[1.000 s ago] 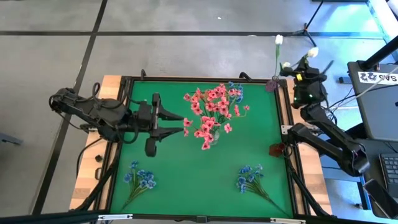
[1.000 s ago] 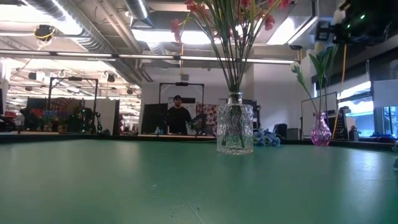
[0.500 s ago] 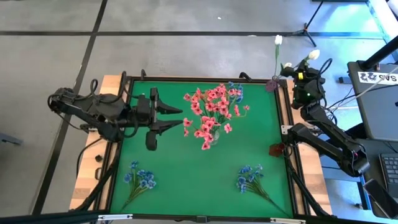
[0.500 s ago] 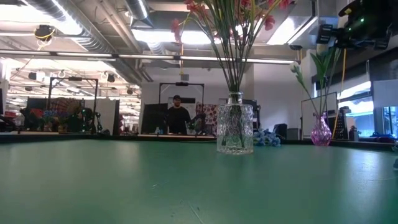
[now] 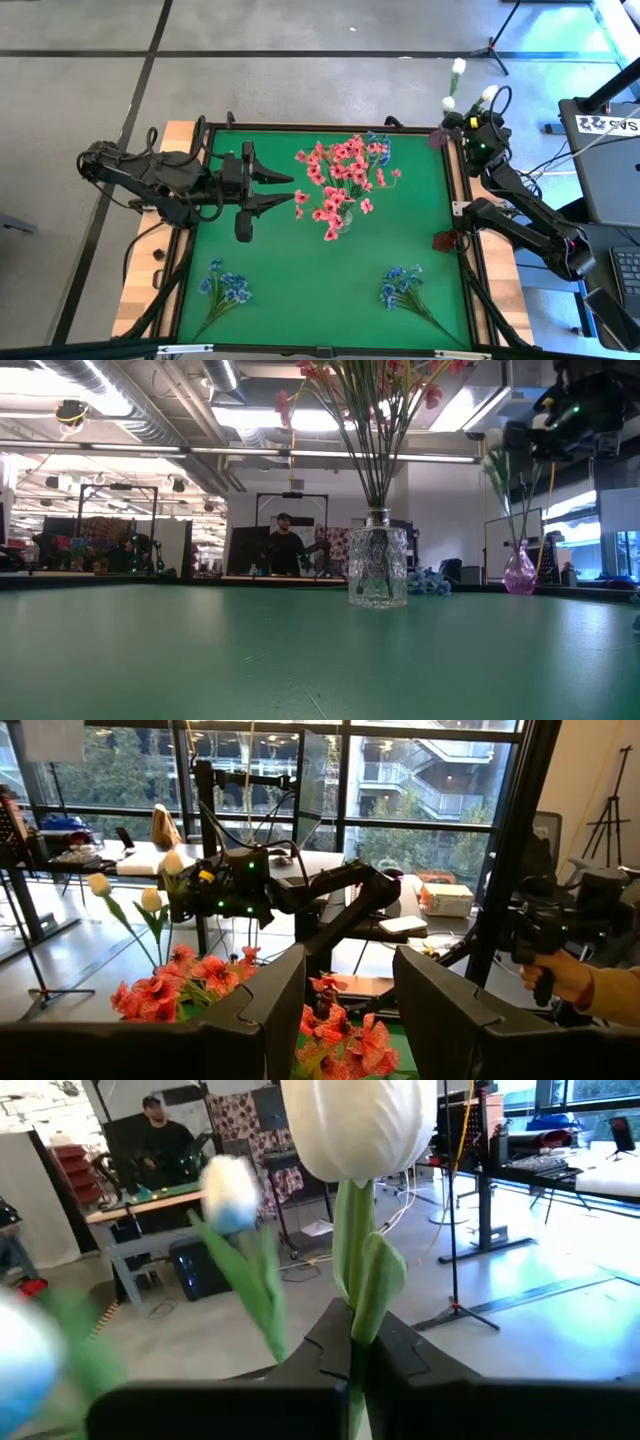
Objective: Sort flowers into vase by color
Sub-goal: Put the white flower into the purple vase
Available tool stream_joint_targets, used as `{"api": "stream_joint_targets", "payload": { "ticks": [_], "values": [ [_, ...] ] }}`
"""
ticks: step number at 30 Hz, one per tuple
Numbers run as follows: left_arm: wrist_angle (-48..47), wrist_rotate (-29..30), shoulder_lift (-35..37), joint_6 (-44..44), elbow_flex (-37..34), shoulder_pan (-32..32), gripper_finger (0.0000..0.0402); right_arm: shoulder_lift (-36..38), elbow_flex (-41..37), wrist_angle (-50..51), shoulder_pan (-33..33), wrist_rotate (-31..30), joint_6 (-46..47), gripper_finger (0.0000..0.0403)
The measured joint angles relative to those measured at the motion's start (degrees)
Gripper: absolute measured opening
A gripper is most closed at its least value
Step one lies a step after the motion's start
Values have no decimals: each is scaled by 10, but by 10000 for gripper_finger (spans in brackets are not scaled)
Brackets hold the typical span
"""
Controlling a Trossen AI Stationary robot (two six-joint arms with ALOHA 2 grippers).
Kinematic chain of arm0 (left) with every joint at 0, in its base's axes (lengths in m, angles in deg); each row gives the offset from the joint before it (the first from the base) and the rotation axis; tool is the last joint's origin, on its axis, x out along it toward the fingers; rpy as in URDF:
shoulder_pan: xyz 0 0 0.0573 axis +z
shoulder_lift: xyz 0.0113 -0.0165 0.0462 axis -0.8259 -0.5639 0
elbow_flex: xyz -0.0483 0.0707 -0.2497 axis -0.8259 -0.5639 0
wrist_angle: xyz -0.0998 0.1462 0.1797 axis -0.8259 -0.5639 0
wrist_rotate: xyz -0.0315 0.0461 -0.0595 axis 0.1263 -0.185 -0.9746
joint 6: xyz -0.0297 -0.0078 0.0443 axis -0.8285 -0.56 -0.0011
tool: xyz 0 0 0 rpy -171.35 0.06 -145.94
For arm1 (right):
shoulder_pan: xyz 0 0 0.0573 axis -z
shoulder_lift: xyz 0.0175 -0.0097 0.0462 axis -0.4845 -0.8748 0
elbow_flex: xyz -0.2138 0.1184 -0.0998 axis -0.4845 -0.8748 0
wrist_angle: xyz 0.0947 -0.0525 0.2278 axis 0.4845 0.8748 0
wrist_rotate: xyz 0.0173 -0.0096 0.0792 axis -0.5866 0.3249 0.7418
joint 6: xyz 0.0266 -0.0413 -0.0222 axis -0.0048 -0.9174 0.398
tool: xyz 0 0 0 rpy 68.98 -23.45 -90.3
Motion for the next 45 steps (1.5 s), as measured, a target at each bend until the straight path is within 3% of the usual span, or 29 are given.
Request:
{"api": "stream_joint_targets", "payload": {
  "ticks": [12, 19, 26, 35, 40, 45],
  "values": [
    [0, 0, 0, -18, 0, 0, 150, 1, 0, 18, 1, 15, 24, 159],
    [-1, 0, 6, -31, 0, -17, 150, 1, 0, 18, 0, 41, 32, 215],
    [-14, 0, 24, -33, 0, -34, 150, 3, 1, 23, 0, 49, 61, 224],
    [-65, 1, 46, -76, 0, -40, 150, 2, 83, 230, 1, 51, 83, 223],
    [-80, 2, 57, -91, 0, -40, 150, 1, 119, 350, 1, 110, 137, 223],
    [-84, -4, 57, -124, 0, -46, 150, 1, 133, 409, 1, 184, 162, 223]
  ]
}}
